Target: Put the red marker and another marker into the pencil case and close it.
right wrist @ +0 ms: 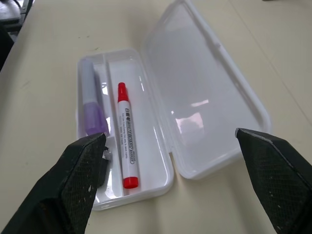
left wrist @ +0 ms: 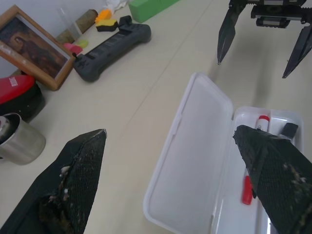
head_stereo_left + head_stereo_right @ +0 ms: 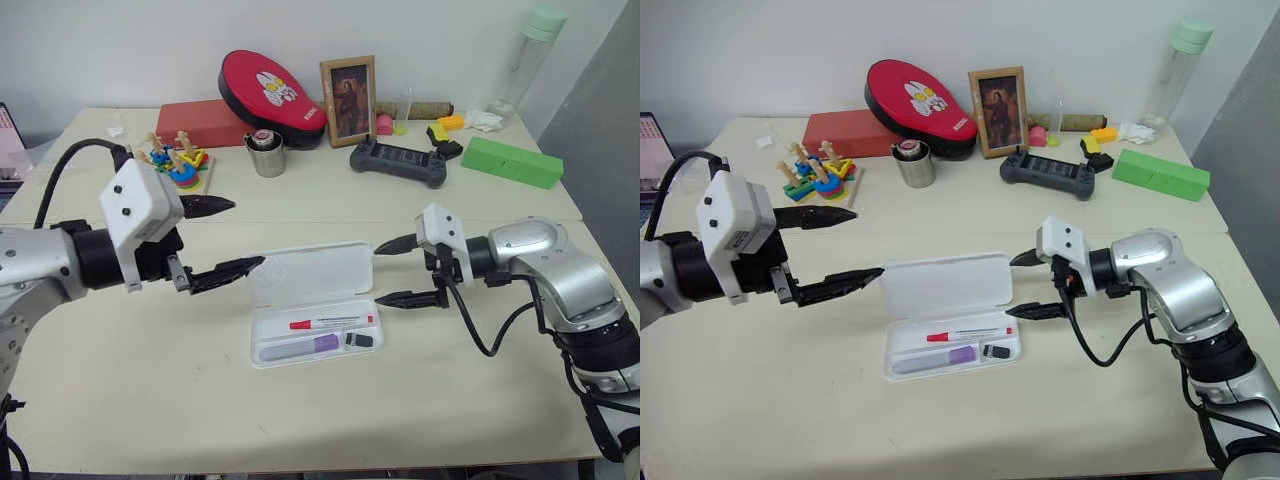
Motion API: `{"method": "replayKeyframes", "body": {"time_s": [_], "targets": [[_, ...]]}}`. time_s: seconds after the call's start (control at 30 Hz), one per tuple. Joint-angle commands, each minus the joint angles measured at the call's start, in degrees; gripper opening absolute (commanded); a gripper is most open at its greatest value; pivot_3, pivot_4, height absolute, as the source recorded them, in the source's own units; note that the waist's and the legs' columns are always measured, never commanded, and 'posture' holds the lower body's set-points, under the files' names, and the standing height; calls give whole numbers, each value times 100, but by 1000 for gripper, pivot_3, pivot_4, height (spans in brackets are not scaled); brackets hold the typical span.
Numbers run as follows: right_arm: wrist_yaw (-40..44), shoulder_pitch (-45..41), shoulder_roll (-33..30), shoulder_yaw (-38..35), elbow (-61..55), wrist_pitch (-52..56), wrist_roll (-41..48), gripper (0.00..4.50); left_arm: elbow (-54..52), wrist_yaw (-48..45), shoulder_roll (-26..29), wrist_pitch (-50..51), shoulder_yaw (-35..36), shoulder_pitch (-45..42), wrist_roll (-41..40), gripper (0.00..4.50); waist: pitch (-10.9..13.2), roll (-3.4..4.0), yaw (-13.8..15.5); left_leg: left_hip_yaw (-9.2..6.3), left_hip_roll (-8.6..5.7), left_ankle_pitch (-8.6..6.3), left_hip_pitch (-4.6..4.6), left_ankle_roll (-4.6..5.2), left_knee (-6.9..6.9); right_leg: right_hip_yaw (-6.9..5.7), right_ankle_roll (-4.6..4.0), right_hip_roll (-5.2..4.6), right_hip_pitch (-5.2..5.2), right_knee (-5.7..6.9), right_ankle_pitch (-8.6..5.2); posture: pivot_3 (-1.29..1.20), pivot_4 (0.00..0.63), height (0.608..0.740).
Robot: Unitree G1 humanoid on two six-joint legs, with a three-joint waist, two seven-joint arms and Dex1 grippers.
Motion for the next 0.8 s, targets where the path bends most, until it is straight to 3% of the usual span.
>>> {"method": "replayKeyframes", "body": {"time_s": [0.03, 0.2, 0.57, 0.8], "targets": [[-130, -162, -45, -211, -157, 44, 99, 3764, 156, 65, -72, -275, -151, -199, 271, 4500, 0, 0, -2, 0, 0, 0, 0, 0, 0, 0, 0, 0, 0, 0, 0, 0, 150, 740], [-209, -213, -57, -250, -208, 125, 157, 2440, 345, 59, -141, -411, -310, -345, 438, 4500, 0, 0, -5, 0, 0, 0, 0, 0, 0, 0, 0, 0, 0, 0, 0, 0, 150, 740], [-271, -257, -137, -296, -297, 200, 299, 39, 627, -8, -229, -601, -463, -471, 681, 4500, 0, 0, -5, 0, 0, 0, -1, 0, 0, 0, 0, 0, 0, 0, 0, 0, 150, 740], [-624, -554, 20, -130, 348, -44, -102, 12, 611, -92, -233, -586, -470, -489, 648, 4500, 0, 0, -15, 0, 0, 0, -1, 0, 0, -1, 0, 0, -1, 1, 0, 0, 150, 740]]}}
